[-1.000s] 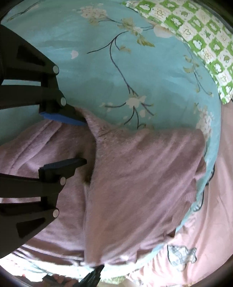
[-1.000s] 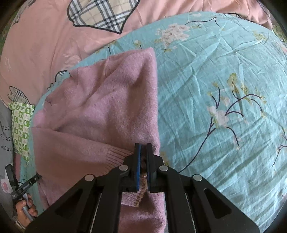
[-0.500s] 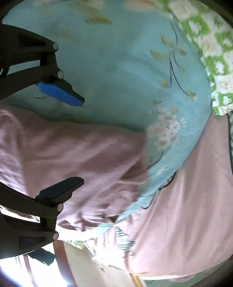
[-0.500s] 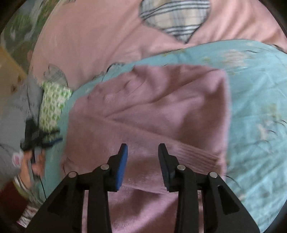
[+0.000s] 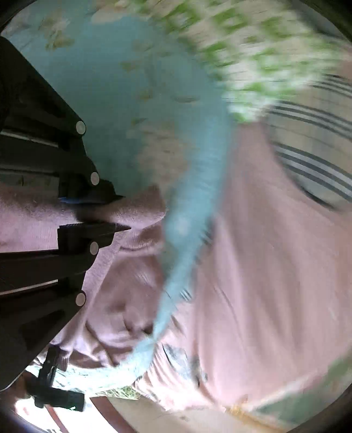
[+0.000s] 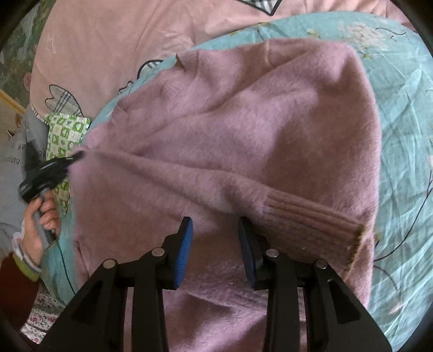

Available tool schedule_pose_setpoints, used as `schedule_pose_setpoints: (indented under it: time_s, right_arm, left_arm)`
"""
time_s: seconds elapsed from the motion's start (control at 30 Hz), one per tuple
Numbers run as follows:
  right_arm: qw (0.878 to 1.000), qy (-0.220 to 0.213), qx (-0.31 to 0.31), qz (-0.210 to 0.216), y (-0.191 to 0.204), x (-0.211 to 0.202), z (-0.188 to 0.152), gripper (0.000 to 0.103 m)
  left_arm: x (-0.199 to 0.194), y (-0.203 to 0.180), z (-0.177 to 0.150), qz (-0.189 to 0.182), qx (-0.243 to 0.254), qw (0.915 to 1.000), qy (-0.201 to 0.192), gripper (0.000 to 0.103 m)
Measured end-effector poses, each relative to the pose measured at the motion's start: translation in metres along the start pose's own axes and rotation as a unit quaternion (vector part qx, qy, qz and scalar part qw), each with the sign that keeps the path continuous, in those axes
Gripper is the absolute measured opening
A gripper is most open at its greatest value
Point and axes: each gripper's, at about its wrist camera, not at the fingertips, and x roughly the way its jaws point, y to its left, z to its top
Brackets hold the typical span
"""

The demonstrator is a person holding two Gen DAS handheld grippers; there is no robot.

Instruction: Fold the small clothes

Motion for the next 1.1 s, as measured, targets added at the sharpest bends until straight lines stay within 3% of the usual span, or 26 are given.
schedule_pose_setpoints:
  time_s: [0.07,0.27,0.37,0.53,0.7,0.77,0.97,1.1]
  right_arm:
    - [1.000,0.000,-0.001,-0.002,-0.003,0.002,0.000,0.034]
    - [1.000,-0.002,-0.009,-0.016,0.000,0.007,-0.001,0.034]
    - [1.000,-0.001,-0.010,-0.020,0.001,0.008,-0.001,0.034]
    - [0.999,-0.007,0.000,-0.032,0.011,0.001,-0.001,0.036]
    - [1.000,-0.024,-0.006,-0.018,0.025,-0.027,-0.019,0.037]
    - [0.999,-0.027,-0.005,-0.016,0.030,-0.038,-0.031,0.038]
    - [0.999,-0.031,0.006,-0.023,0.040,-0.069,-0.076,0.042]
    - [0.999,-0.031,0.018,-0.030,0.047,-0.082,-0.105,0.044]
  left_arm:
    - [-0.003,-0.005,-0.003,0.015,0.024,0.9996,-0.008,0.009]
    - [0.065,0.025,-0.009,0.086,0.008,0.9939,0.069,0.012]
    - [0.065,0.037,-0.009,0.100,-0.018,0.9915,0.081,0.037]
    - [0.027,0.034,-0.015,0.086,-0.015,0.9914,0.097,0.041]
    - [-0.021,0.008,-0.059,0.052,0.001,0.9881,0.145,0.057]
    - [-0.039,-0.002,-0.085,0.025,-0.010,0.9854,0.168,0.058]
    - [-0.079,-0.028,-0.152,-0.038,-0.051,0.9686,0.240,0.058]
    - [-0.089,-0.051,-0.183,-0.051,-0.040,0.9560,0.286,0.060]
